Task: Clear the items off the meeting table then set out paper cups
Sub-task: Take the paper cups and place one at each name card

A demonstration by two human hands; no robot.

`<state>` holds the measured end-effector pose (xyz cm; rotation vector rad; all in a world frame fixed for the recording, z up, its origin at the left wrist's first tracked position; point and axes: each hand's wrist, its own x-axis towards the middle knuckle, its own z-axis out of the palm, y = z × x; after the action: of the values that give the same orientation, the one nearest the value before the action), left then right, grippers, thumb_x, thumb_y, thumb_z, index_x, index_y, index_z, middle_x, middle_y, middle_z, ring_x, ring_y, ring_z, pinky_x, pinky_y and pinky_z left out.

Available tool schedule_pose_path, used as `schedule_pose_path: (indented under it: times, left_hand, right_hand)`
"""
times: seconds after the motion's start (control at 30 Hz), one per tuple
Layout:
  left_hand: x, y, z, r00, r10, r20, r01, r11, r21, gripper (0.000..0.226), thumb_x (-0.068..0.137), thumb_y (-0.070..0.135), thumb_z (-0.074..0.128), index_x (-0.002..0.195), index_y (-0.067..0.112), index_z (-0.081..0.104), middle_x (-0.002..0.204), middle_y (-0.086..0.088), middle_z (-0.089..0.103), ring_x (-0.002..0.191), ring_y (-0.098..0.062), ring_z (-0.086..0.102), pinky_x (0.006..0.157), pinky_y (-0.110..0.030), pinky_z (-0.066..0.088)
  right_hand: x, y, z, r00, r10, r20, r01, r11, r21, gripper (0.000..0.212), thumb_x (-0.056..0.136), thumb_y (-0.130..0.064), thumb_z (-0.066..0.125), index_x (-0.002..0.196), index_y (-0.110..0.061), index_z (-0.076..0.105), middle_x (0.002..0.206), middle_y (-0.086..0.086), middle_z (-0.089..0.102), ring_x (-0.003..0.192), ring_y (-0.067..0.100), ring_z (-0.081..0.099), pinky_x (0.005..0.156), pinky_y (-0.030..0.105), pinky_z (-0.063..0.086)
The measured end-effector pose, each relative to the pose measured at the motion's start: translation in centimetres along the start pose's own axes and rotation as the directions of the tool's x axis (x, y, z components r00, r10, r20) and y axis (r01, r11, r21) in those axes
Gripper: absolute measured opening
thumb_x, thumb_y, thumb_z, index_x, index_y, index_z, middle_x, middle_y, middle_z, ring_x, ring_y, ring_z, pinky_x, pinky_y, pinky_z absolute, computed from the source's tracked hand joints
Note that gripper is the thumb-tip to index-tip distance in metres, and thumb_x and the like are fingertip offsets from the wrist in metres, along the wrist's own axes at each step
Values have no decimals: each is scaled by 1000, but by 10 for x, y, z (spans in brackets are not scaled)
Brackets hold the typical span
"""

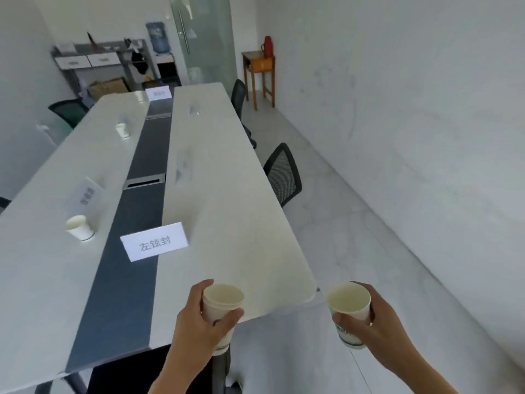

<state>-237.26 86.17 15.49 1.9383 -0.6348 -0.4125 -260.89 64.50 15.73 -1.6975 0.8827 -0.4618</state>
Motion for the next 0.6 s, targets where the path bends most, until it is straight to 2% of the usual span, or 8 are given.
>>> schedule_pose_path:
  times: [0.13, 0.27, 0.47, 0.53, 0.6]
  left_hand:
    - [46, 4, -3, 999, -14, -38, 15, 1000, 15, 65, 60, 46, 85, 110, 50, 43, 98, 26, 61, 94, 7, 56, 67, -8, 48]
    - [75, -11, -11, 981, -125, -147, 131, 991, 29, 70, 61, 43, 86, 116, 45, 43, 99, 18, 63, 91, 1, 60, 67, -13, 48]
    - [116, -25, -19, 901, -271, -339, 297, 954, 28, 69, 62, 38, 86, 118, 40, 44, 100, 16, 62, 90, -3, 61, 68, -16, 47]
    - [134, -21, -19, 873, -297, -386, 331, 943, 24, 68, 62, 38, 86, 116, 41, 44, 101, 14, 62, 91, -6, 62, 68, -17, 48]
    - [151, -17, -18, 851, -314, -421, 354, 935, 20, 68, 62, 39, 86, 115, 44, 43, 101, 16, 61, 91, -6, 62, 67, -16, 48]
  right_hand:
    - [69, -10, 12, 998, 6, 65, -4, 1000, -28, 56, 51, -50, 79, 104, -41, 60, 98, -16, 71, 86, 4, 68, 69, 23, 53]
    - [142, -11, 39, 983, 9, 182, 6, 997, -82, 54, 50, -54, 79, 101, -49, 60, 96, -16, 72, 85, 5, 68, 69, 24, 53]
    - [267, -22, 93, 923, -4, 385, 72, 984, -164, 56, 51, -68, 74, 102, -55, 54, 94, -30, 66, 84, -7, 63, 68, 23, 51]
    - [308, -29, 118, 899, -11, 437, 99, 979, -178, 58, 50, -68, 75, 102, -52, 54, 92, -24, 67, 85, -5, 63, 67, 21, 50]
    - [345, -34, 146, 874, -19, 486, 128, 973, -192, 60, 51, -62, 79, 104, -46, 54, 94, -18, 66, 89, 0, 62, 71, 25, 50]
